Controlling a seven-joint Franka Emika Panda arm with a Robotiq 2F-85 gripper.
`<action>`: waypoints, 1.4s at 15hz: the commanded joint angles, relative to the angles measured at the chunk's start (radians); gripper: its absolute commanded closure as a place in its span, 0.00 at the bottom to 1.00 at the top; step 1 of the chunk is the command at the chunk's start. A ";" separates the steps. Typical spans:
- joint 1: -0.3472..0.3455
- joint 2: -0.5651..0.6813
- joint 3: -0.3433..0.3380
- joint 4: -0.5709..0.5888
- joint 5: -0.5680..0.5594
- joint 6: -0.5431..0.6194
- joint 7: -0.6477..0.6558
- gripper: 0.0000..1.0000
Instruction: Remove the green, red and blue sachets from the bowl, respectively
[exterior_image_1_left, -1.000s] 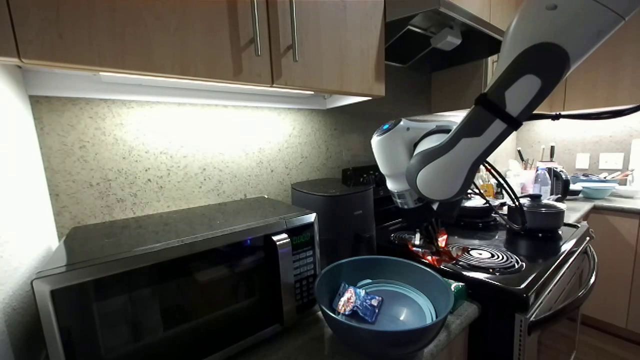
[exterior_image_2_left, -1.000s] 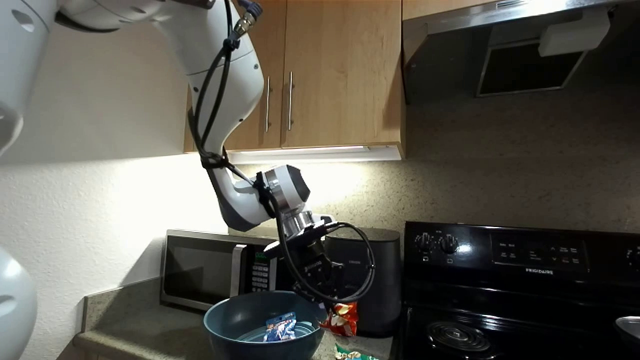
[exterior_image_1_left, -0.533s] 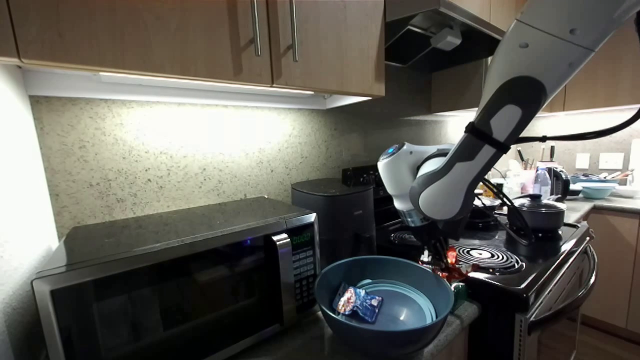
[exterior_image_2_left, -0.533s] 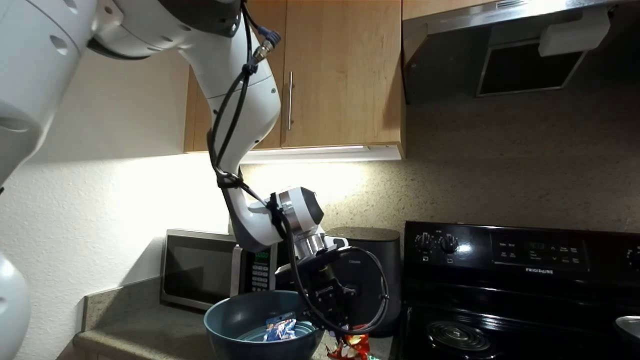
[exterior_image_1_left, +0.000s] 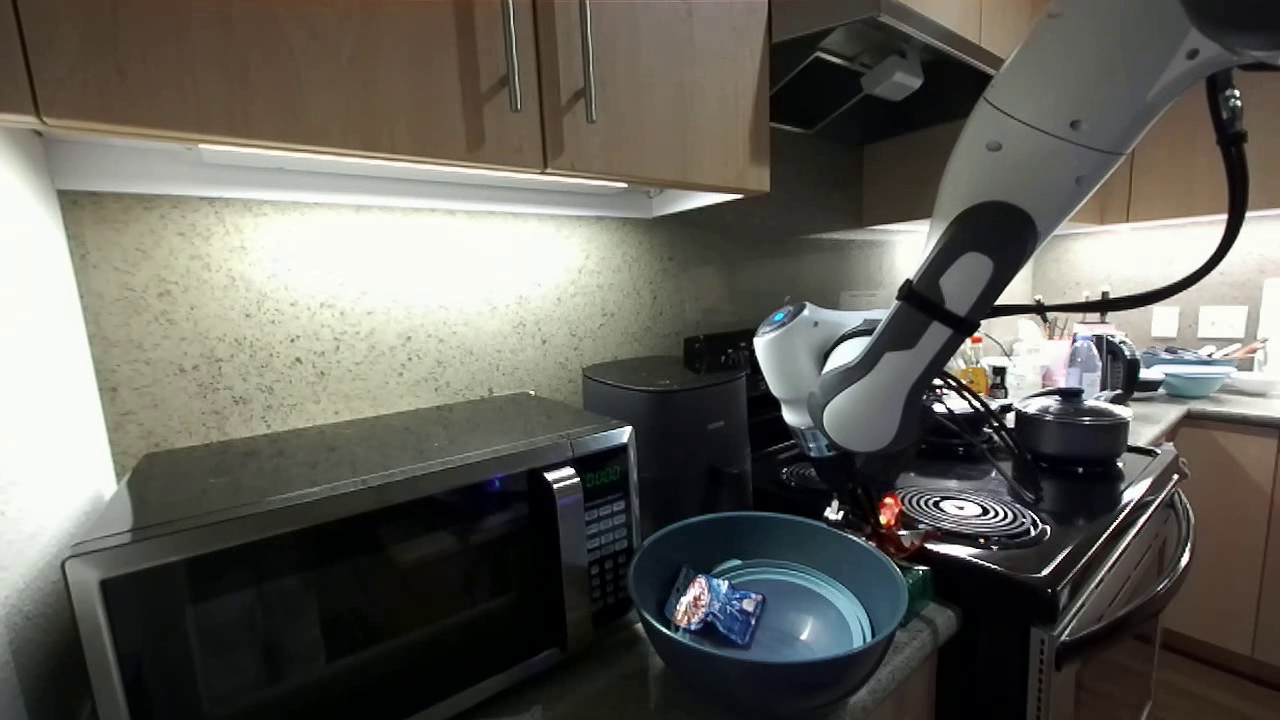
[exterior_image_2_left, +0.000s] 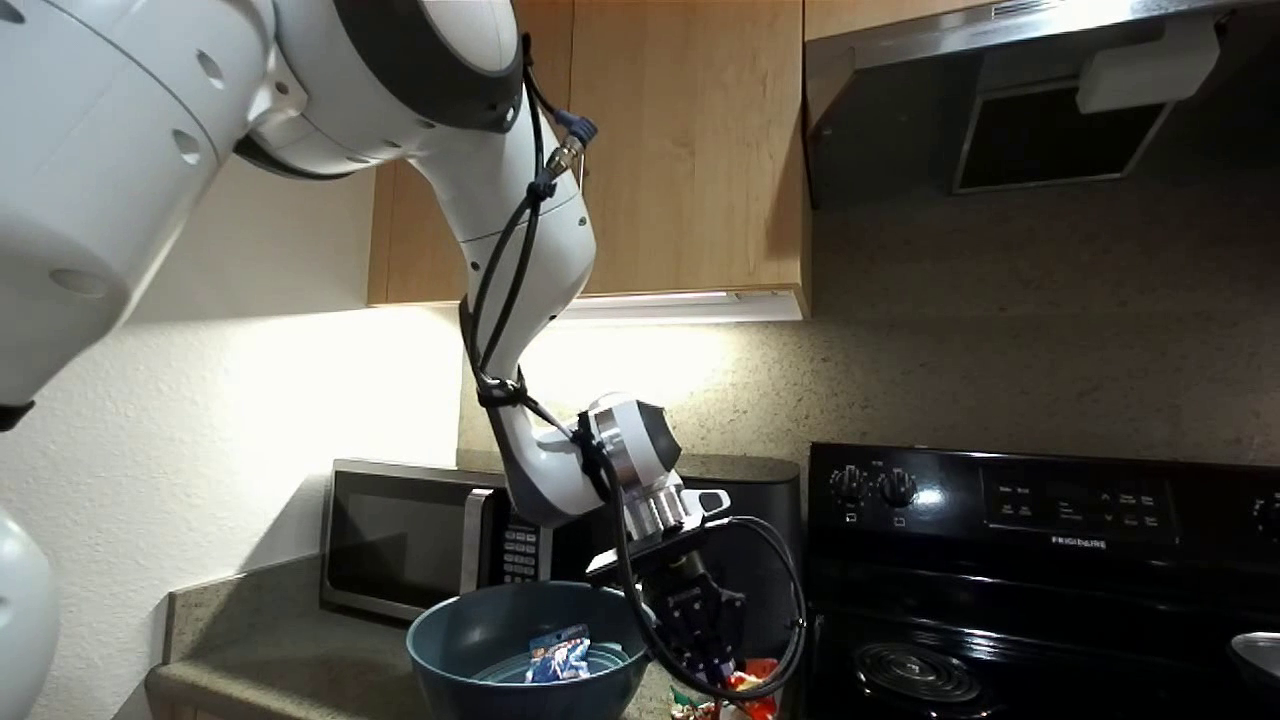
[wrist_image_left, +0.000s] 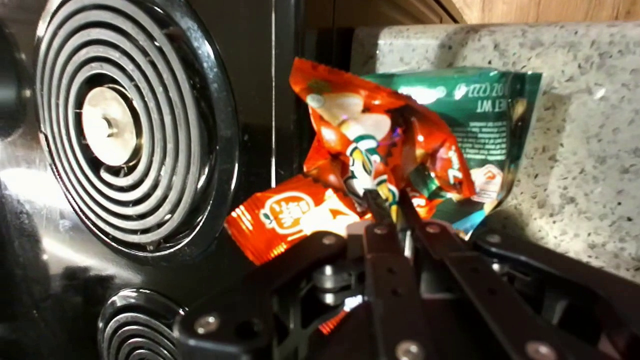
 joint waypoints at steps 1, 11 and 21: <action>0.017 0.036 -0.020 0.036 -0.001 -0.007 0.058 0.63; 0.084 -0.009 -0.044 0.060 -0.045 -0.059 0.192 0.02; 0.182 -0.150 0.072 0.052 -0.090 -0.172 0.275 0.00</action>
